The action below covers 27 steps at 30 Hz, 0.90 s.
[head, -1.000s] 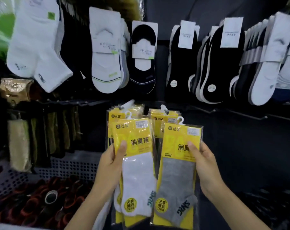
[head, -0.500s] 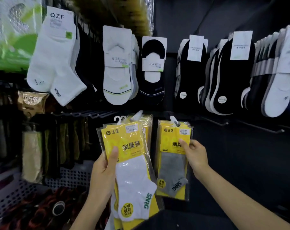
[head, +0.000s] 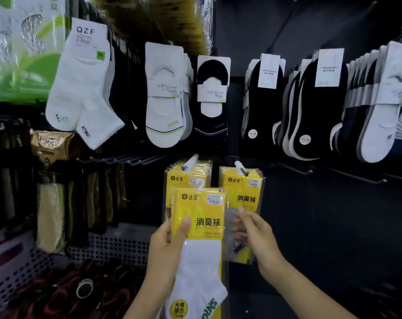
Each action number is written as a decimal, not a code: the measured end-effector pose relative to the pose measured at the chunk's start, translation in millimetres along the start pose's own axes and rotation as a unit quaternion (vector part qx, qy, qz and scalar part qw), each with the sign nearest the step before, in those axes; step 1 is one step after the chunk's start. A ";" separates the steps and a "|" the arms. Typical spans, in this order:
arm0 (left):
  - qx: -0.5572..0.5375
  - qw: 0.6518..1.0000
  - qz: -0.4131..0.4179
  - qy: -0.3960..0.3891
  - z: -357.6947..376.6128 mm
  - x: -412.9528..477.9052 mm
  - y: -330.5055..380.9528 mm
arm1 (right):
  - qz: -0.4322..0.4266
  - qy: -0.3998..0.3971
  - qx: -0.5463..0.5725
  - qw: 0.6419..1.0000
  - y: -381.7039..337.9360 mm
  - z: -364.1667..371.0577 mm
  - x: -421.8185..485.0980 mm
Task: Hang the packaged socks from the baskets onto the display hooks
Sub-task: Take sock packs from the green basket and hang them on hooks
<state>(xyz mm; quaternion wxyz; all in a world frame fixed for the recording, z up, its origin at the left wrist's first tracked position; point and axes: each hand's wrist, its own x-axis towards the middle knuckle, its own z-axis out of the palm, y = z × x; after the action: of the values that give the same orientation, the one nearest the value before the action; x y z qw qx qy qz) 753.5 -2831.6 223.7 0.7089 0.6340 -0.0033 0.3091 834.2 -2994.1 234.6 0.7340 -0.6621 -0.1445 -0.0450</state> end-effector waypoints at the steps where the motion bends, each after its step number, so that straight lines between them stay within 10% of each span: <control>1: 0.004 1.000 0.002 -0.001 3.2 -1.6 -1.6 | -0.004 -0.031 0.015 0.999 -5.8 5.5 -9.3; 27: 0.052 0.994 0.032 0.092 -11.3 8.7 -0.6 | -0.026 0.022 -0.046 0.998 -37.0 -24.1 53.1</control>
<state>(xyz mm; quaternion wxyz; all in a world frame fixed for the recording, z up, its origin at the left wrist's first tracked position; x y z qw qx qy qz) 756.4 -2817.6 224.3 0.6615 0.6388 0.0576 0.3886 879.0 -3015.6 282.6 0.7045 -0.6898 -0.1433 -0.0855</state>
